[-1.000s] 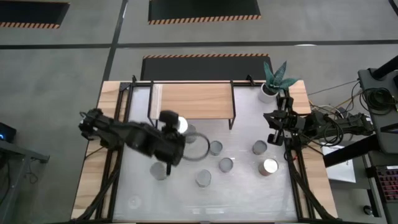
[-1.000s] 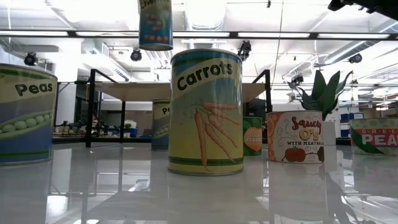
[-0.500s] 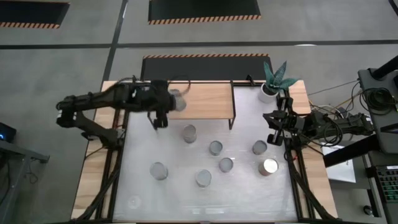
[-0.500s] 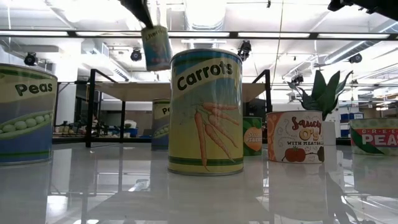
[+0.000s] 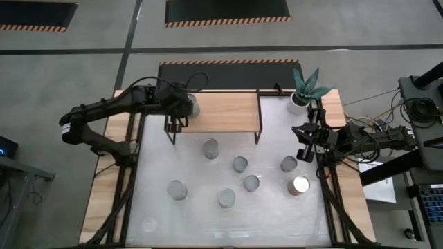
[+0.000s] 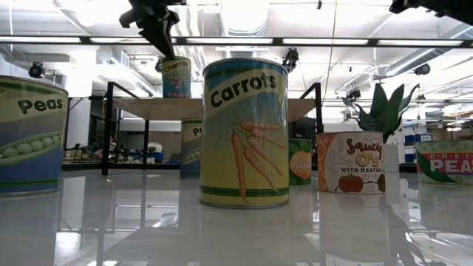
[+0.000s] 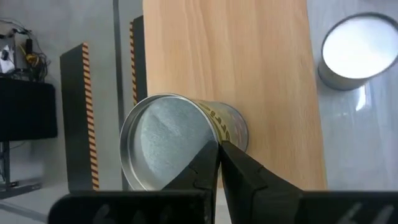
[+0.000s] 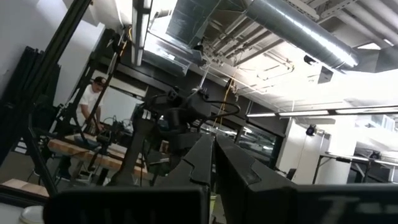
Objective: Pick and place cans onto a shelf
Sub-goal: Put the canned cherries on the shelf
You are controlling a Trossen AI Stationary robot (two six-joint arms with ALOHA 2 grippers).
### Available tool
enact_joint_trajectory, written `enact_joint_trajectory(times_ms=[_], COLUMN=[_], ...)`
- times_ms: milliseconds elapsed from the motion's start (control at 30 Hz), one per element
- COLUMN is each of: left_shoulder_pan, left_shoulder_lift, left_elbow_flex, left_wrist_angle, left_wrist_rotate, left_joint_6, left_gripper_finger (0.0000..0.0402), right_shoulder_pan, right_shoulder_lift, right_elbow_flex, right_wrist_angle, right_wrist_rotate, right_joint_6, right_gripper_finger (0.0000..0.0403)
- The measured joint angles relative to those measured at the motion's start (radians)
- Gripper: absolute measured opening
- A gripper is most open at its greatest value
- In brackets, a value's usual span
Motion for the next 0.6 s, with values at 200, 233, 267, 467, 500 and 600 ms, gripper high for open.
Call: enact_joint_trajectory(times_ms=[200,233,267,467,500,600], left_shoulder_pan=[0.003,0.003,0.003,0.002,0.002,0.002], left_shoulder_lift=[0.0,0.0,0.001,0.001,0.001,0.002], left_elbow_flex=[0.0,0.0,0.0,0.0,0.0,0.0], left_wrist_angle=[-0.024,-0.03,-0.037,-0.042,-0.043,-0.046], left_wrist_rotate=[0.0,0.0,0.0,0.0,0.0,0.0], left_joint_6=[-0.019,-0.022,-0.025,-0.043,-0.046,-0.049], left_gripper_finger=[0.0,0.0,0.0,0.0,0.0,0.0001], right_shoulder_pan=[0.0,0.0,0.0,0.0,0.0,0.0], right_shoulder_lift=[0.0,0.0,0.0,0.0,0.0,0.0], right_elbow_flex=[0.0,0.0,0.0,0.0,0.0,0.0], right_wrist_angle=[-0.012,-0.011,-0.011,-0.011,-0.011,-0.011], right_wrist_rotate=[0.0,0.001,0.001,0.001,0.001,0.001], right_joint_6=[0.0,-0.001,-0.001,-0.002,-0.003,-0.005], right_gripper_finger=[0.0009,0.0009,0.0009,0.0009,0.0009,0.0009])
